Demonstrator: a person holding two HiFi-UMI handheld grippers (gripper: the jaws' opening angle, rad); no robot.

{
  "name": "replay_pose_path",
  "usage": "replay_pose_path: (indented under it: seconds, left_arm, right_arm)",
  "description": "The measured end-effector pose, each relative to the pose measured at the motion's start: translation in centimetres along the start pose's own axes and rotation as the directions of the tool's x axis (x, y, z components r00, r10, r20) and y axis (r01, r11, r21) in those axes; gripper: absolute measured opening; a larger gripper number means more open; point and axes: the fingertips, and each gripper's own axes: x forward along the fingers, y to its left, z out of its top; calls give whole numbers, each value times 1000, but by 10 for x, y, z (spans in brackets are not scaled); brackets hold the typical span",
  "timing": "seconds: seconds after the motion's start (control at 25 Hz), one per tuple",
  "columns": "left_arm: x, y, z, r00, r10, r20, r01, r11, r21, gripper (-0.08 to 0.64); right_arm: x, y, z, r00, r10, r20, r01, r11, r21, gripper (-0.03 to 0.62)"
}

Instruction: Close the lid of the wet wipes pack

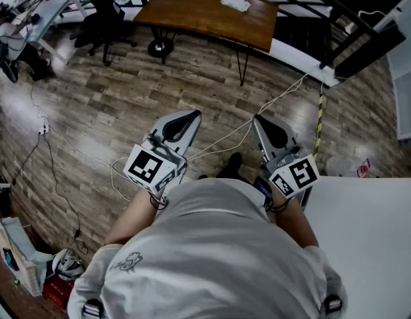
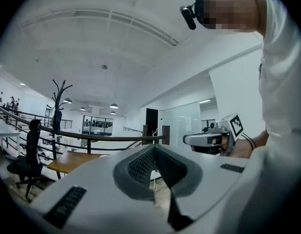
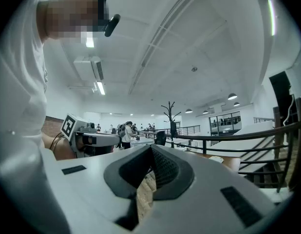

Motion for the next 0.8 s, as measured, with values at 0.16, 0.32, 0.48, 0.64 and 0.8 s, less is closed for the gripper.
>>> replay_pose_path:
  seconds: [0.16, 0.32, 0.48, 0.64, 0.8]
  left_arm:
    - [7, 1, 3, 1000, 1, 0, -1, 1000, 14, 14]
    - [16, 7, 3, 1000, 11, -3, -11, 1000, 7, 14]
    - [31, 11, 0, 1000, 17, -11, -17, 1000, -1, 14]
    - [55, 14, -3, 1000, 20, -21, -20, 1000, -12, 14]
    - [83, 21, -4, 999, 27, -28, -27, 1000, -13, 14]
  right_arm:
    - [1, -6, 0, 1000, 2, -3, -2, 1000, -2, 32]
    - [3, -19, -1, 1000, 0, -5, 0, 1000, 0, 32]
    - [1, -38, -4, 1000, -3, -9, 3, 1000, 6, 32]
    - [1, -62, -7, 1000, -2, -16, 2, 1000, 5, 32]
    - [5, -90, -8, 1000, 5, -23, -5, 1000, -3, 32]
